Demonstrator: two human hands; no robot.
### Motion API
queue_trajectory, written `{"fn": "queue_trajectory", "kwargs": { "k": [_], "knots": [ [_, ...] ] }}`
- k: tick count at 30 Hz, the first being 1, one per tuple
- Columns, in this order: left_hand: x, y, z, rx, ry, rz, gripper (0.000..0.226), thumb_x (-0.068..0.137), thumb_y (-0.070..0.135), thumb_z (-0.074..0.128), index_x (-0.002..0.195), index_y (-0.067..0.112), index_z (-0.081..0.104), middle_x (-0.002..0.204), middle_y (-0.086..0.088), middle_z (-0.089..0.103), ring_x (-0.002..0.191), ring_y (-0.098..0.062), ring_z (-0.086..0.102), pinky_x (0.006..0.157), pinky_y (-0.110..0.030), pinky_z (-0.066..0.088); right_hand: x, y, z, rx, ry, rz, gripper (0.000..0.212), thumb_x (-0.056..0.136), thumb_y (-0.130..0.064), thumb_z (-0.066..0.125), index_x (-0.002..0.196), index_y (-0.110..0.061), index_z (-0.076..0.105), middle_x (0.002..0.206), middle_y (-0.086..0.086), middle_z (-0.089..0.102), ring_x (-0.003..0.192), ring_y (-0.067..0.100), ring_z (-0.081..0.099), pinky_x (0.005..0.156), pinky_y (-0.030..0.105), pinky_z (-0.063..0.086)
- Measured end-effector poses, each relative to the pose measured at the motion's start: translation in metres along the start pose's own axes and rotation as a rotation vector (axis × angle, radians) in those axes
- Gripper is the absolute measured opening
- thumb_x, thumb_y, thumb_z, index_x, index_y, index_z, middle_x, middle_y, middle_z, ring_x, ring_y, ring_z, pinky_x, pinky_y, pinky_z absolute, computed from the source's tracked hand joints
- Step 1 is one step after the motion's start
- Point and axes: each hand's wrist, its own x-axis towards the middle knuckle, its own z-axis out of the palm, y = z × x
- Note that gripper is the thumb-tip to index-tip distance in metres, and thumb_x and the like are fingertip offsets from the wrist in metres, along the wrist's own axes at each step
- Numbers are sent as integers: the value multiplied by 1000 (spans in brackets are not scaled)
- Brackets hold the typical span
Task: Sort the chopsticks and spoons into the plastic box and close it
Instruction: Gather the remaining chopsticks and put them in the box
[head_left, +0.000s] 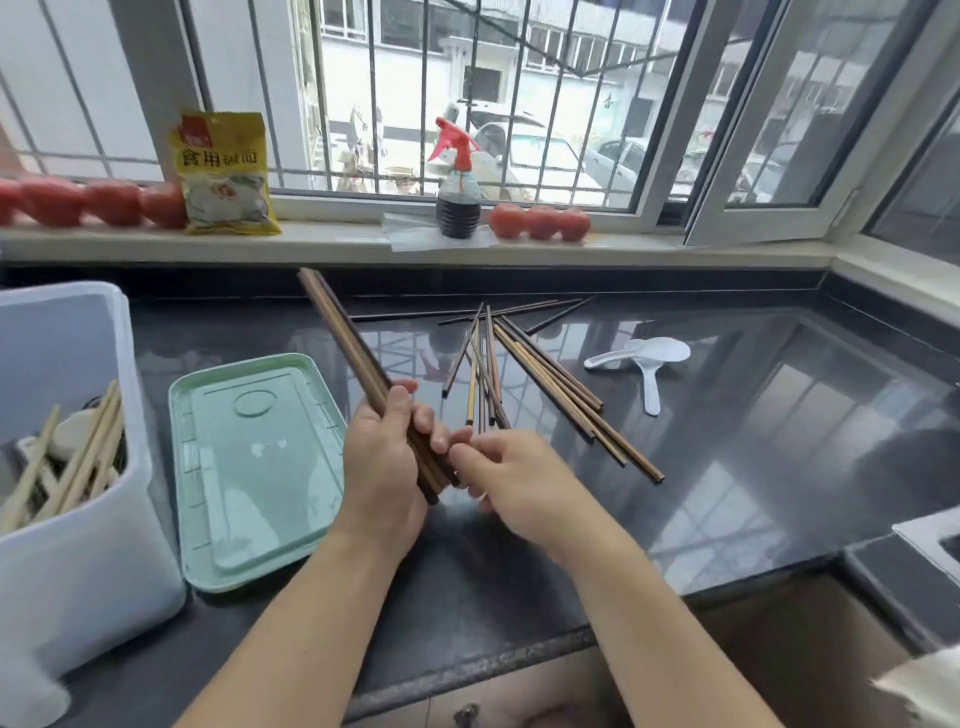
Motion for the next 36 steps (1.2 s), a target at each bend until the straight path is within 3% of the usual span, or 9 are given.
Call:
{"fn": "queue_trajectory", "kwargs": {
  "k": [3, 5, 7, 14, 17, 21, 26, 30, 36],
  "knots": [
    [10, 3, -5, -4, 153, 161, 17, 113, 21, 35, 102, 17, 47, 65, 2, 42, 48, -12, 37, 50, -31, 48, 44, 5, -29, -393, 309, -11, 25, 96, -37, 62, 111, -20, 71, 107, 1, 69, 104, 21, 62, 89, 35, 46],
    [10, 3, -4, -32, 159, 158, 18, 113, 20, 35, 101, 17, 47, 65, 1, 42, 49, -13, 36, 48, -29, 41, 71, 6, -33, -592, 221, 65, 53, 93, -47, 61, 138, -20, 55, 138, 8, 54, 131, 30, 46, 108, 41, 37],
    [10, 1, -4, -56, 140, 131, 18, 113, 20, 34, 101, 16, 47, 64, 0, 42, 48, -13, 35, 47, -29, 39, 92, 5, -24, -652, 97, 122, 69, 92, -57, 58, 147, -18, 43, 148, 13, 44, 138, 36, 34, 112, 46, 32],
    [12, 5, -8, -144, 147, 53, 17, 113, 20, 33, 107, 13, 48, 65, -1, 41, 48, -14, 36, 47, -28, 38, 147, -2, 5, -736, 150, 298, 87, 87, -71, 36, 142, -6, 49, 146, 20, 43, 130, 37, 37, 96, 48, 38],
    [10, 6, -7, -138, 143, 35, 16, 113, 20, 34, 109, 13, 48, 65, -2, 42, 49, -14, 36, 47, -29, 38, 164, -15, 8, -674, 145, 374, 92, 88, -74, 22, 150, -8, 41, 155, 18, 34, 137, 39, 31, 100, 53, 36],
    [7, 6, -5, -104, 120, 7, 15, 113, 19, 35, 112, 12, 48, 65, -3, 44, 50, -15, 36, 48, -30, 38, 173, -28, 19, -745, 131, 415, 81, 93, -60, 44, 153, -6, 33, 150, 17, 28, 130, 38, 33, 80, 48, 38],
    [9, 8, -7, -93, 93, -14, 16, 113, 18, 34, 109, 11, 49, 65, -3, 45, 50, -15, 37, 49, -30, 39, 166, -18, 29, -909, 134, 392, 59, 96, -24, 54, 148, -4, 36, 142, 22, 31, 125, 37, 36, 88, 45, 44],
    [11, 7, -5, -89, 87, -27, 18, 113, 19, 33, 107, 11, 48, 65, -2, 44, 49, -14, 38, 48, -29, 40, 162, 2, 24, -901, 54, 415, 56, 91, -25, 55, 142, -4, 44, 145, 23, 37, 127, 42, 41, 90, 47, 42],
    [6, 7, -6, -30, 36, -25, 17, 113, 20, 34, 109, 11, 48, 64, -2, 45, 49, -15, 39, 49, -31, 41, 153, -1, 20, -1027, -63, 382, 51, 83, -19, 60, 132, -7, 54, 128, 22, 51, 109, 40, 52, 69, 44, 45]
  ]
}}
